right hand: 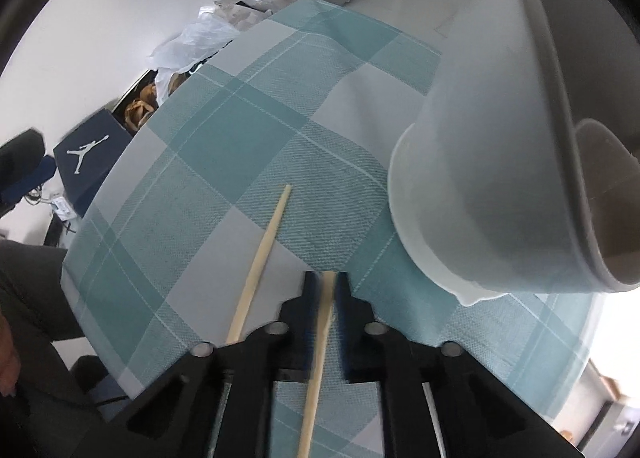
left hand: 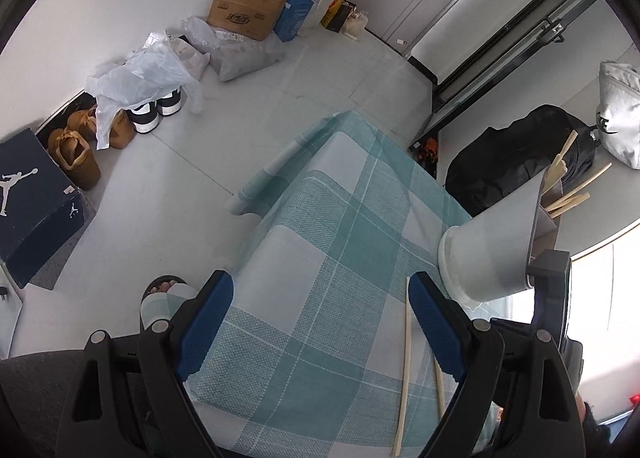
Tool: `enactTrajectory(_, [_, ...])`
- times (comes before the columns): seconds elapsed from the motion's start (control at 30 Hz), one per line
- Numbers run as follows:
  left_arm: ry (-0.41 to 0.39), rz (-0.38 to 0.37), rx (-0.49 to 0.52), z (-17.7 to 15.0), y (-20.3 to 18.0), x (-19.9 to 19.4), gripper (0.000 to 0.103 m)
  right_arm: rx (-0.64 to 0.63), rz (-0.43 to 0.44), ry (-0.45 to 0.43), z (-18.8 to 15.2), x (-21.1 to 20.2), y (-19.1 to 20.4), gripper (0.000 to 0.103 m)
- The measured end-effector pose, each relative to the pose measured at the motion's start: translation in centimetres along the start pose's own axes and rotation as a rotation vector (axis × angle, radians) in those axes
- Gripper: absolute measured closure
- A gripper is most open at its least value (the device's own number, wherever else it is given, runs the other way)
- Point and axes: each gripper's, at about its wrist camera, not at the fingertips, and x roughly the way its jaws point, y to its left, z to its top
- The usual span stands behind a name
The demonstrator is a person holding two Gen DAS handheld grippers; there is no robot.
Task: Organize utensils
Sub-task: 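Close the right gripper on one wooden chopstick on the cloth, then close the left gripper on the last chopstick while the right gripper holds its chopstick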
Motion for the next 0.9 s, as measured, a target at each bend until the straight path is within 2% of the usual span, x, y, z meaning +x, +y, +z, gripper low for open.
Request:
enactTrajectory(0.17, [0.018,0.013,0.01,-0.3,-0.2,0.5,0.017,0.042,0.01,-0.046,-0.1,-0.7,-0.8,0.097])
enactTrajectory(0.43, [0.053,0.047,0.061,-1.1,-1.3,1.6,0.017,0.123,0.086,-0.248,-1.4,-6.1,-2.5,0.097])
enactTrajectory(0.67, [0.102,0.079,0.115,-2.1,-2.6,2.8,0.017,0.223,0.194,-0.433,-4.5,-10.4,-4.9,0.097])
enactTrajectory(0.9, [0.138,0.111,0.181,-3.1,-4.6,3.9,0.017,0.403,0.315,-0.555,-7.5,-11.6,-8.1,0.097])
